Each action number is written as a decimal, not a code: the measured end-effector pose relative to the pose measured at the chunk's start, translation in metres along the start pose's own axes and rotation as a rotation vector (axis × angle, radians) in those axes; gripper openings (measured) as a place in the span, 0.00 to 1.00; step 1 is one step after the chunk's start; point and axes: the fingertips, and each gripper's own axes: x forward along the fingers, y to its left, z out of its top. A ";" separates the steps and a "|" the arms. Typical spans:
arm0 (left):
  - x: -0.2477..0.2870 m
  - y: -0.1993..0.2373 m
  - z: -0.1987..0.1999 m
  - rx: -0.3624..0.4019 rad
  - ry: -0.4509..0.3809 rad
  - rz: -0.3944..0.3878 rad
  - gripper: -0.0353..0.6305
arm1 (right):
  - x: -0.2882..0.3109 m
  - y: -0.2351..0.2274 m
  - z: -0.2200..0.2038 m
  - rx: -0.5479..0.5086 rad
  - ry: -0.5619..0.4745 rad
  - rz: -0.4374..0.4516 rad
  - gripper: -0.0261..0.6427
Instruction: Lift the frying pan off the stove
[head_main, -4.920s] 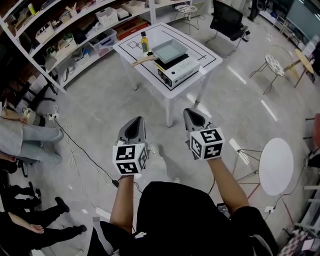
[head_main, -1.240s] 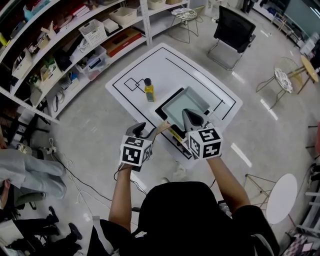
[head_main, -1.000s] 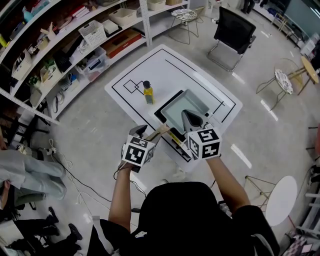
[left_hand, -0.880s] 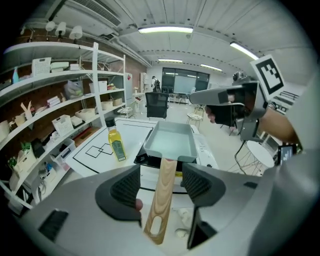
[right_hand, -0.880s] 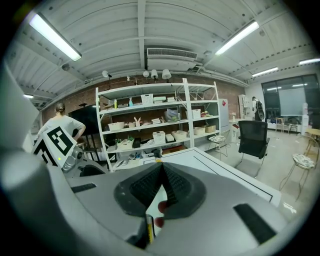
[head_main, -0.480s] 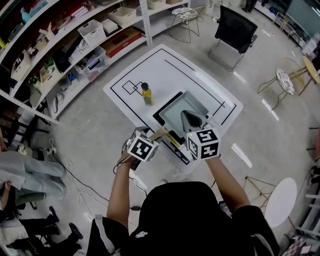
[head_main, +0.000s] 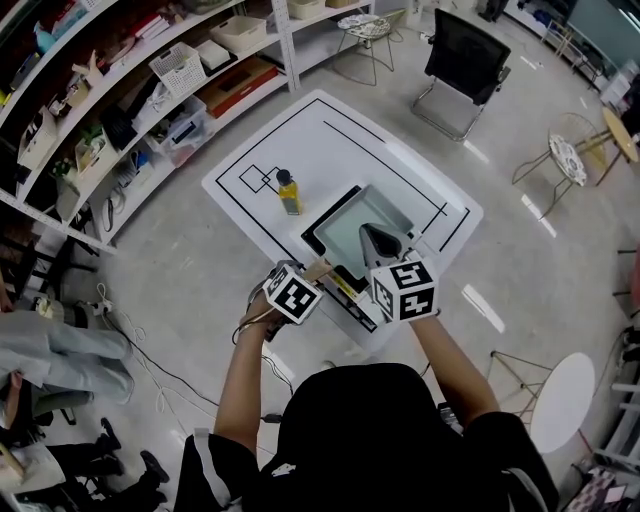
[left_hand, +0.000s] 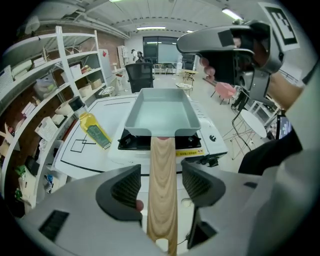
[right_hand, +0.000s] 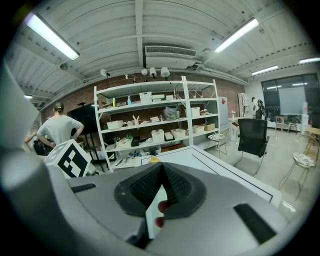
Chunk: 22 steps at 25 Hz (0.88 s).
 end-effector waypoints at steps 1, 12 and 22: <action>0.002 -0.001 -0.001 0.009 0.014 -0.006 0.43 | 0.001 -0.001 0.000 0.001 0.002 -0.001 0.04; 0.016 0.000 -0.010 0.034 0.096 -0.036 0.31 | 0.003 -0.008 -0.005 -0.002 0.019 -0.019 0.04; 0.019 -0.003 -0.014 0.038 0.108 -0.082 0.20 | 0.003 -0.012 -0.001 -0.006 0.013 -0.030 0.04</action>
